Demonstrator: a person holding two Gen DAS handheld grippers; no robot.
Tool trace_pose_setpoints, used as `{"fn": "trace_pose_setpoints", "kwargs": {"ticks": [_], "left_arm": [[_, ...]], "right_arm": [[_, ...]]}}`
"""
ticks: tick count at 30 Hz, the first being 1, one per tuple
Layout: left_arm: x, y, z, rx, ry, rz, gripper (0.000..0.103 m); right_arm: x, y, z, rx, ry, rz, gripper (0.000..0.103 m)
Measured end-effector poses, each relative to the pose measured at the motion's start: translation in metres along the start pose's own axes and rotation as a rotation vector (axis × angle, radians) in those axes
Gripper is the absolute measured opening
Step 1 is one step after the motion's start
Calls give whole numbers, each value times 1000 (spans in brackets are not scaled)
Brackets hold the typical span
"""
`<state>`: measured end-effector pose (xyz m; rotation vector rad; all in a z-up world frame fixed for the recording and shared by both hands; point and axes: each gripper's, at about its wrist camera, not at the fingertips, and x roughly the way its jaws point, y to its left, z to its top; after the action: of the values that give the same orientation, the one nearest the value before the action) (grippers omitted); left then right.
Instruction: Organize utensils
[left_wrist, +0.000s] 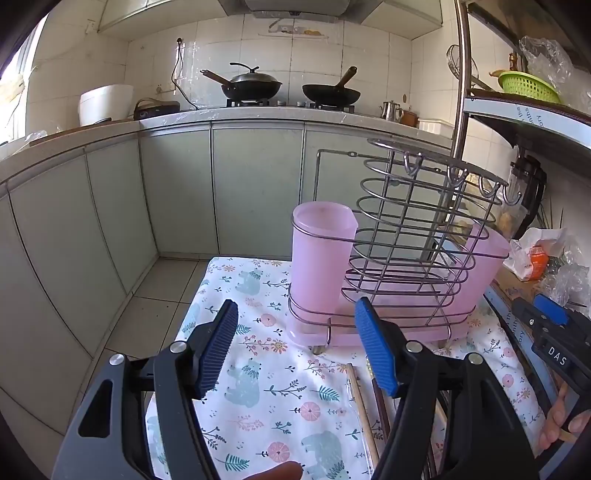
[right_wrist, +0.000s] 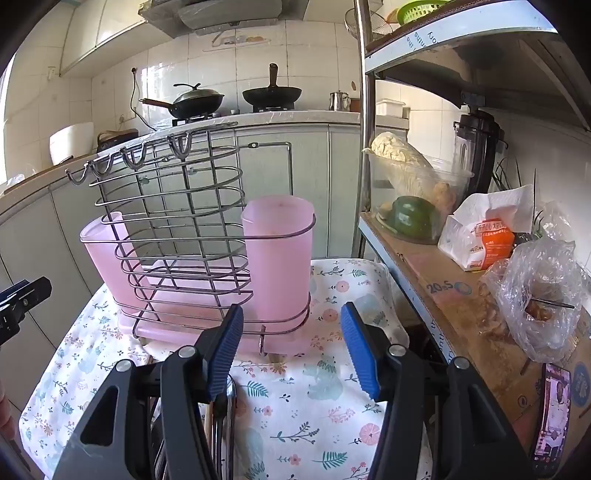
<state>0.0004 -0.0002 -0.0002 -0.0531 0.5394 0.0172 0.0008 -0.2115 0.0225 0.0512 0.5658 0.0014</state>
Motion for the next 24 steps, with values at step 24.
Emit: {"fn": "trace_pose_setpoints", "kwargs": {"ticks": [24], "left_arm": [[10,-3,-8,11,31,2,66]], "right_arm": [[4,2,-3,-3,9,1,54]]}}
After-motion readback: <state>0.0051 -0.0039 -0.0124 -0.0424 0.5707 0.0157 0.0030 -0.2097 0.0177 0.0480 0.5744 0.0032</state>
